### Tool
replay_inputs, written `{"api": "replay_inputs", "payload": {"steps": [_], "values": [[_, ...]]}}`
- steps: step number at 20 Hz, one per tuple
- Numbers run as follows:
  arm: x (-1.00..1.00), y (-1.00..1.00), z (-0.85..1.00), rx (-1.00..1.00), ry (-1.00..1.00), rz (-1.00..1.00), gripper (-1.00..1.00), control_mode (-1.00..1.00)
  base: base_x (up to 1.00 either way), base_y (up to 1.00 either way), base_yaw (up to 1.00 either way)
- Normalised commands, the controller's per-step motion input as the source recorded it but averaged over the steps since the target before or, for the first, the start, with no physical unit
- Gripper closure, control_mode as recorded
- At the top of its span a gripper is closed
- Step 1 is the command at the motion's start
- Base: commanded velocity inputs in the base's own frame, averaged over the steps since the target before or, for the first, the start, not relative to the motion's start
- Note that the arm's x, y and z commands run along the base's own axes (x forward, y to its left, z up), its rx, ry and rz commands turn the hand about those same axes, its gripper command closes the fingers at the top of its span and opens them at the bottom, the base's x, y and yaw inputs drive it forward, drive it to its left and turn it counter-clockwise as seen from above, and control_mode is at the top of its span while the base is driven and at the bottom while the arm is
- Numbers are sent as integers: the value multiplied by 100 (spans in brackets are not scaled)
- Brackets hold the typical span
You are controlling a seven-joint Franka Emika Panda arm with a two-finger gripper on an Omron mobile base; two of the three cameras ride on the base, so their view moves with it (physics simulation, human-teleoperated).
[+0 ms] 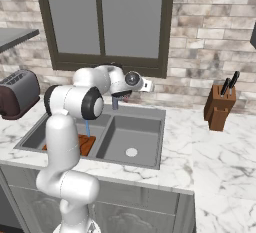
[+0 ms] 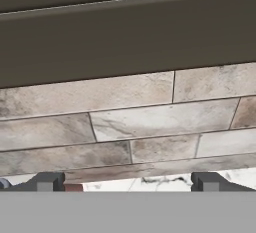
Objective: Turn on the sink faucet with hot water and rinse the cutting board for ten seconds, then turn off the faucet. Push the cutting board to reach the water if necessary.
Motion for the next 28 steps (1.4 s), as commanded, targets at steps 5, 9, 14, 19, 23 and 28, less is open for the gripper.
{"api": "replay_inputs", "payload": {"steps": [5, 9, 14, 19, 23, 28], "values": [[0, 0, 0, 0, 0, 0, -100, -100, 0, 0, 0], [0, 0, 0, 0, 0, 0, -100, -100, 0, 0, 0], [0, 0, 0, 0, 0, 0, -100, -100, 0, 0, 0], [0, 0, 0, 0, 0, 0, -100, -100, 0, 0, 0], [0, 0, 0, 0, 0, 0, -100, -100, 0, 0, 0], [0, 0, 0, 0, 0, 0, -100, -100, 0, 0, 0]]}}
